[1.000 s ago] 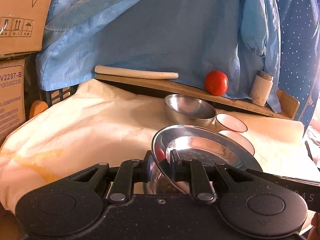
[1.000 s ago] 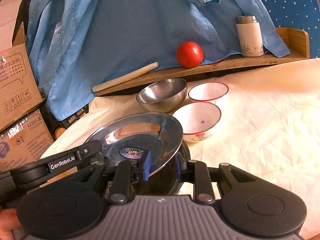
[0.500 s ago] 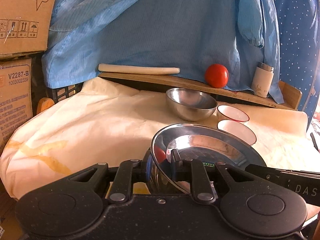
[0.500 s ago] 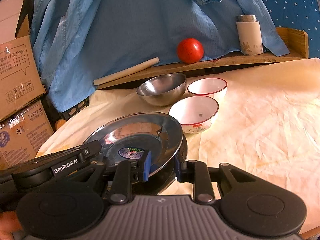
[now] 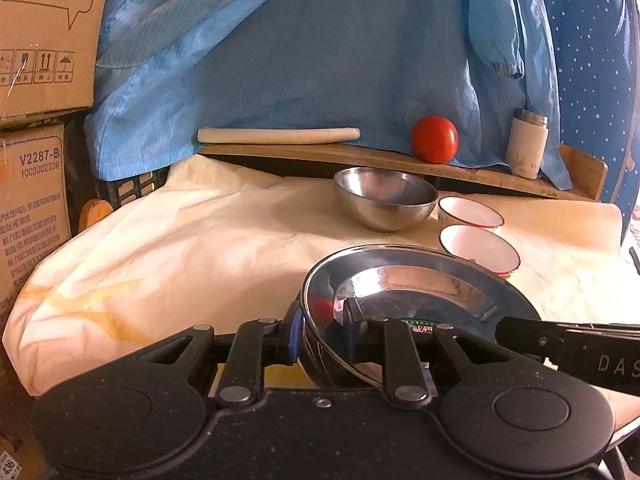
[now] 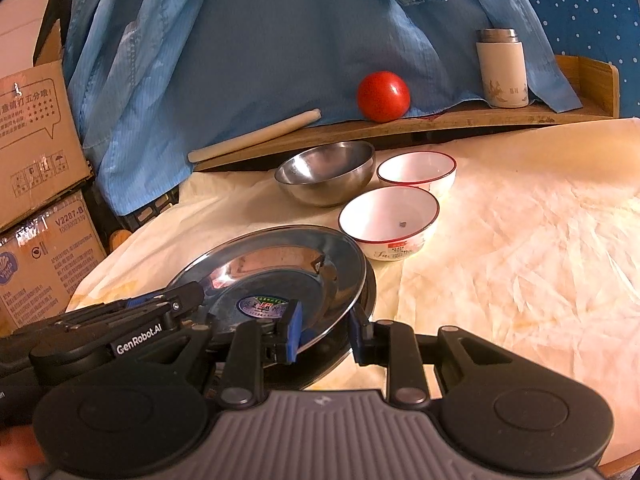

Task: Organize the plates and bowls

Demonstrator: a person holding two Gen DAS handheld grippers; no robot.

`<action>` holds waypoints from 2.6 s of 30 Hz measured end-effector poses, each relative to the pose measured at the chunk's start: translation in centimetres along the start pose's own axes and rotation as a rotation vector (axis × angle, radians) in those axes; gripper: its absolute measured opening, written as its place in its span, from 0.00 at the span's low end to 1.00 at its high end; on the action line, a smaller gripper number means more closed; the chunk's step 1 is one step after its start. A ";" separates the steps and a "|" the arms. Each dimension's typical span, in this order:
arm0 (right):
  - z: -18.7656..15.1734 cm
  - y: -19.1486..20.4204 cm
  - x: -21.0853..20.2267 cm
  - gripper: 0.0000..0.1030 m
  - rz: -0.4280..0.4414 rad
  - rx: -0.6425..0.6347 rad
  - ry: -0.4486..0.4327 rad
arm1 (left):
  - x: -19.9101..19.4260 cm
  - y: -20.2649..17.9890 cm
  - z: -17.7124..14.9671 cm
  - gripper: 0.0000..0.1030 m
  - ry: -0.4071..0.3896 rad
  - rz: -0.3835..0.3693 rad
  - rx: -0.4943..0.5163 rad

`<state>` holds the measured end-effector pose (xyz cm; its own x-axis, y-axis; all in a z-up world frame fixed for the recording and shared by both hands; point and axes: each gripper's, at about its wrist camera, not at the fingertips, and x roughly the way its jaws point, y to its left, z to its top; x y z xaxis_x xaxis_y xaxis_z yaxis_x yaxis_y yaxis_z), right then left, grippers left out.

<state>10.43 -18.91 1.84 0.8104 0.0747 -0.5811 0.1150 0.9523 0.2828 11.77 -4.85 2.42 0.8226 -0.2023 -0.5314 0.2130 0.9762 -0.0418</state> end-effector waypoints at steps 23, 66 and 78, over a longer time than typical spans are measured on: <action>-0.2 1.5 0.4 0.36 -0.033 -0.120 -0.003 | 0.4 0.1 -0.4 0.22 -0.003 0.021 0.059; 4.3 -5.6 3.5 1.00 -0.054 0.052 -0.088 | 8.2 4.7 6.3 0.99 0.068 -0.068 -0.264; 10.3 -7.0 8.3 1.00 -0.110 -0.033 -0.139 | 14.6 3.1 10.3 0.99 0.104 -0.079 -0.229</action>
<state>22.24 -28.01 2.87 0.8659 -0.0701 -0.4952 0.1904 0.9618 0.1968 29.89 -5.63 3.25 0.7472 -0.2807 -0.6024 0.1395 0.9525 -0.2709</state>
